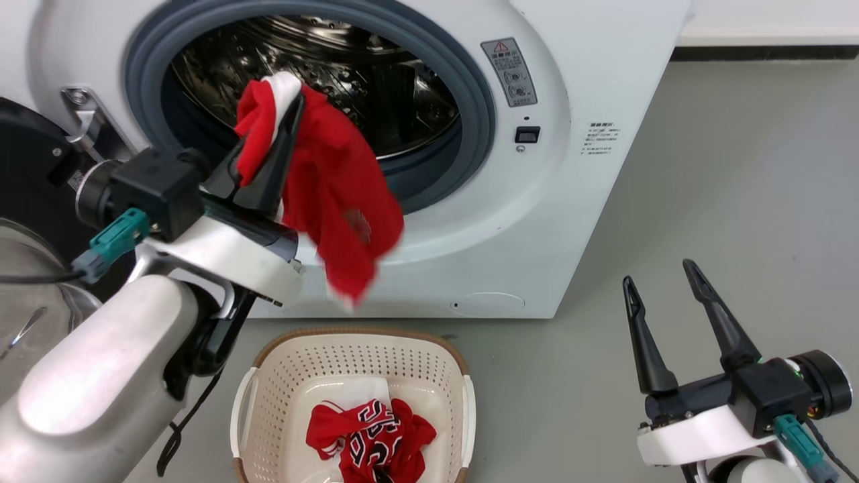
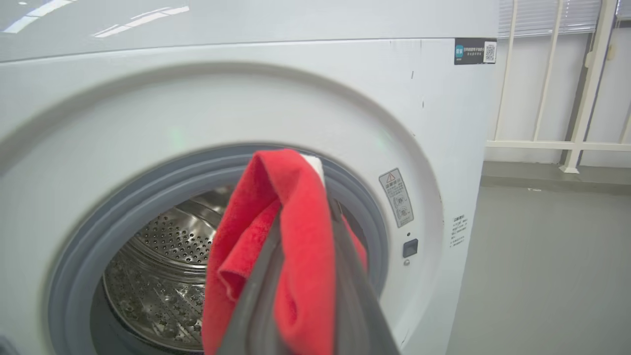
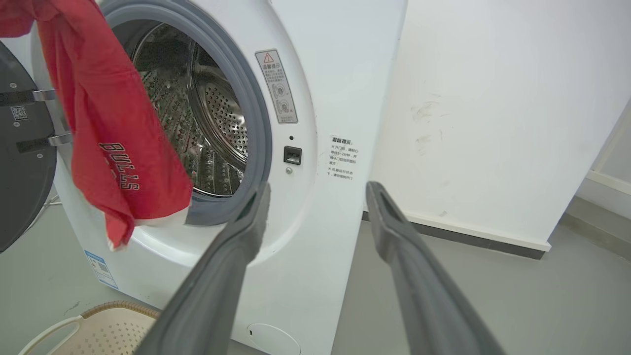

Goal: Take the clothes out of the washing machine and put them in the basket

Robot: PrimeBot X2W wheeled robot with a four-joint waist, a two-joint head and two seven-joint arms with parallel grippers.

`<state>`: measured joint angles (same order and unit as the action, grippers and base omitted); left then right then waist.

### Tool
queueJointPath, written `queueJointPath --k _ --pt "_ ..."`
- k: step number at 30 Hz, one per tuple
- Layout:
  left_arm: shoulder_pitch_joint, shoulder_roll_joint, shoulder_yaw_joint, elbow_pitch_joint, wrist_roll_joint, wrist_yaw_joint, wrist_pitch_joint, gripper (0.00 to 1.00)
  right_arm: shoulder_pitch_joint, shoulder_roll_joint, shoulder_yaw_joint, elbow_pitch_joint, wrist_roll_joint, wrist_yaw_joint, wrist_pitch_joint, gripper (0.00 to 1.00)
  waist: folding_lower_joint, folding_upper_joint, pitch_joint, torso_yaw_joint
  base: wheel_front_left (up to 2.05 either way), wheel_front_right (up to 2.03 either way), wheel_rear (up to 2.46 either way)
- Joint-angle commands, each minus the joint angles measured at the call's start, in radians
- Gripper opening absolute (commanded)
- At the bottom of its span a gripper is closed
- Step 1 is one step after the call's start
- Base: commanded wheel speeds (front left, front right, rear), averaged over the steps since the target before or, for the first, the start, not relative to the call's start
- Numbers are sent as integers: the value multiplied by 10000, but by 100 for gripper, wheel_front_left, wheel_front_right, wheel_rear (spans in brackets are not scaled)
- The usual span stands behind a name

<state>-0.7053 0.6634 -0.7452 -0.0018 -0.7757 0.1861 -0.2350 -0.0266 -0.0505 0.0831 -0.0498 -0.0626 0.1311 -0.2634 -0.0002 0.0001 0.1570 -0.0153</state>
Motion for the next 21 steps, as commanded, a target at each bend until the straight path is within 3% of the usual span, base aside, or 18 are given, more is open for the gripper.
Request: queueJointPath --k 1,13,21 --pt "168 122 57 -257 87 148 15 0 154 6 16 42 -19 -8 -20 100 2 -1 -86 21 0 0 0" --pt "769 810 151 -2393 361 1123 335 0 389 6 2 67 60 -7 -20 100 2 -1 -375 86 0 0 0" --pt "1926 1107 -178 -2843 364 1589 282 0 126 6 -3 -12 44 -9 -20 100 2 -1 -52 89 0 0 0"
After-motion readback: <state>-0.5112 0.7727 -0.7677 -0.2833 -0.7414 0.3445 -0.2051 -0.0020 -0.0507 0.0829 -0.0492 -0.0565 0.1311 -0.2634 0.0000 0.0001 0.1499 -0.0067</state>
